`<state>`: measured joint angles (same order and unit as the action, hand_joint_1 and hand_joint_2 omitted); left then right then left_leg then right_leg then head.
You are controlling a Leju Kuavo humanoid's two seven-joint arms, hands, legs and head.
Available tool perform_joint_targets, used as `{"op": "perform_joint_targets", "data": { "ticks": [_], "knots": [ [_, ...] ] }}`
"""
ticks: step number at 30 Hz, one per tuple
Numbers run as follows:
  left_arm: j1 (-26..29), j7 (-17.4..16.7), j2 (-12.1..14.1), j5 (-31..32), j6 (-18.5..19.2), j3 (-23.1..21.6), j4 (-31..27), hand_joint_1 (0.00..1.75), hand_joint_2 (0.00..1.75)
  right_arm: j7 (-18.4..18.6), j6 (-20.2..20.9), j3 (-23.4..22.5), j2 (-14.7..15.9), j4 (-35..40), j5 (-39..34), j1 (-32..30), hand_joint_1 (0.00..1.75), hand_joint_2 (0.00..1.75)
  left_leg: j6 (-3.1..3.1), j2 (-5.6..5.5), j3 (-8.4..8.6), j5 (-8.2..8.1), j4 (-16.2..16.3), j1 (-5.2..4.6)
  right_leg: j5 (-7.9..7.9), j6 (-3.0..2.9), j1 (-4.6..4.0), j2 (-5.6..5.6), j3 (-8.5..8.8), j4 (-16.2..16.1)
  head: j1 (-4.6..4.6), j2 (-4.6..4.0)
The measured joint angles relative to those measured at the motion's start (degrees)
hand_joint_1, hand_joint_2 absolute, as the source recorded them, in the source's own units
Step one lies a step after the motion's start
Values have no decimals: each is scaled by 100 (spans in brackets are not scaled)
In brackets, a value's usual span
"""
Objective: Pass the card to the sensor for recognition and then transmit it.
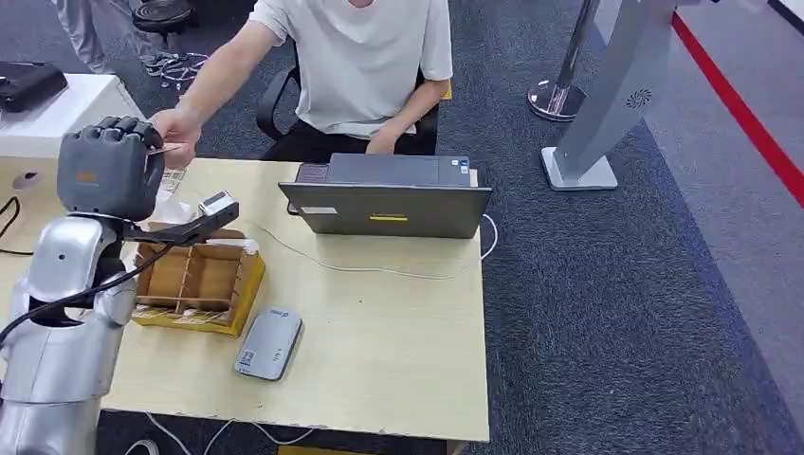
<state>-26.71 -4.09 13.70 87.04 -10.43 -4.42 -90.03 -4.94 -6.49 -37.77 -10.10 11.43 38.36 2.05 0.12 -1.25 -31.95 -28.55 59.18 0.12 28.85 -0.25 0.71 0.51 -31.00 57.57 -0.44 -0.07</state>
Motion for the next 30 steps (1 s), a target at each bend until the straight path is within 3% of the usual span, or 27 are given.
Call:
{"op": "perform_joint_targets", "data": {
  "ticks": [4,9,14,17,22,26,30],
  "knots": [
    [-20,-59,35,54,28,-140,17,175,175,24,-9,0,0,-9,61,3,0,0,0,0,0,0,0,0,0,0,0,0,-1,0,-2,0],
    [-66,-94,24,-2,496,-262,98,175,175,59,-24,0,0,-22,85,11,0,0,0,0,0,0,0,0,0,0,0,0,-2,0,0,0],
    [-73,-142,-39,-59,490,-402,149,175,175,114,-35,0,0,-30,129,22,0,0,0,2,-2,0,1,0,-1,1,0,2,-2,0,0,0],
    [5,-96,-129,-323,272,-419,99,175,175,190,-76,-2,0,-33,125,27,0,0,0,1,-3,0,0,-1,-1,1,1,1,0,0,0,0],
    [1084,131,-459,-726,-369,-750,-812,175,175,317,-210,-122,-15,-39,-35,28,0,0,4,6,-7,-8,0,-5,3,4,2,11,-3,-3,0,0],
    [2020,39,-525,-542,-457,-1198,-1526,175,175,361,-300,-241,-35,-44,-55,18,0,0,7,17,-15,-13,0,-5,4,6,2,18,-19,-6,-2,0],
    [2404,-15,-551,-512,-431,-1421,-1844,175,175,376,-341,-306,-37,-44,-48,23,0,0,6,14,-17,-10,0,-3,4,6,2,13,-18,-5,-2,0]
  ]
}}
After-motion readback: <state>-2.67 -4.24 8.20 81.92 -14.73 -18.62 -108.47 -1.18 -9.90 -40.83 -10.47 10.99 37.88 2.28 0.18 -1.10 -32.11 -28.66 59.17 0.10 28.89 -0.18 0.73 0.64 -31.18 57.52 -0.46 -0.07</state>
